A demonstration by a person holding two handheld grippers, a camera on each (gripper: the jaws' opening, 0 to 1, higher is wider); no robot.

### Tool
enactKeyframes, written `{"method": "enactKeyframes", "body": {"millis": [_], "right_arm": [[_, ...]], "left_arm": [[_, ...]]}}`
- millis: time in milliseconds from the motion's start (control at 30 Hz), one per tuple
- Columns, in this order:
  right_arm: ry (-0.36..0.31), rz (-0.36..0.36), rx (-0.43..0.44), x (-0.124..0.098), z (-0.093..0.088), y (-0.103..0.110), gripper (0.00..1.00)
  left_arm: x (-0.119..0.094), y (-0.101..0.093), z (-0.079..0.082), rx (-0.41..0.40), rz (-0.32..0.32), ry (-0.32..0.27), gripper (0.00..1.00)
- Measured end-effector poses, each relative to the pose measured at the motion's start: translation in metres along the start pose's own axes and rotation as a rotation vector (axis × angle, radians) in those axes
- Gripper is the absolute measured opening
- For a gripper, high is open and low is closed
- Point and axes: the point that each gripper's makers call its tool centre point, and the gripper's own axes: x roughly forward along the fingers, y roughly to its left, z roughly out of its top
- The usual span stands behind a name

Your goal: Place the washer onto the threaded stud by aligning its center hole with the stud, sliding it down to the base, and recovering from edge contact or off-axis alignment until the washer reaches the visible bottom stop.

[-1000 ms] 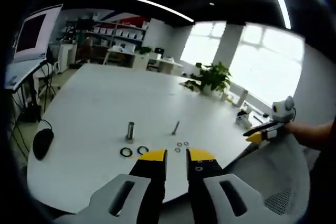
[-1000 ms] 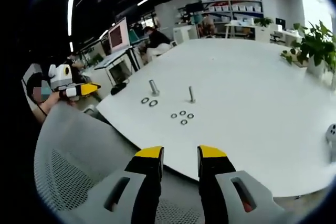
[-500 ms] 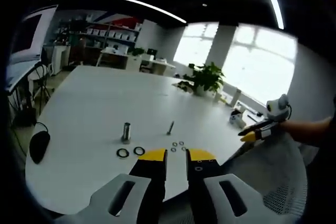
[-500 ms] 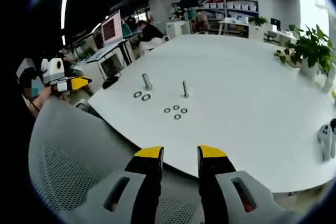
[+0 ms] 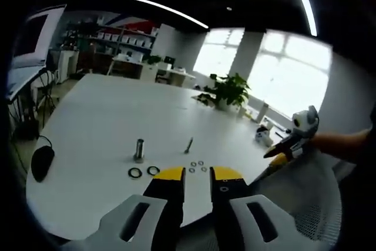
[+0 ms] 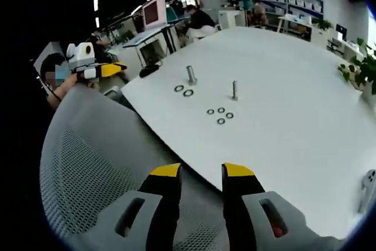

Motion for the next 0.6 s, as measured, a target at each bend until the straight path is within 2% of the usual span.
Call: {"method": "enactKeyframes", "body": {"millis": [133,300,433,600], "right_arm": [[-0.012,0.013,-0.024,0.008,0.019,-0.015,0.28],[0.031,0.033,-0.102,0.024,0.032,-0.029,0.28],[0.072,0.051,-0.158,0.038,0.037,-0.034,0.28],[0.138,0.069,-0.228,0.059,0.035,-0.037,0.27]], "left_arm": [[0.0,0.0,0.001,-0.005,0.001,0.0,0.14],[0.001,0.003,0.004,-0.022,0.023,-0.011,0.14],[0.001,0.006,0.002,-0.033,0.035,-0.005,0.14],[0.002,0.007,0.003,-0.025,0.049,-0.007,0.11]]}}
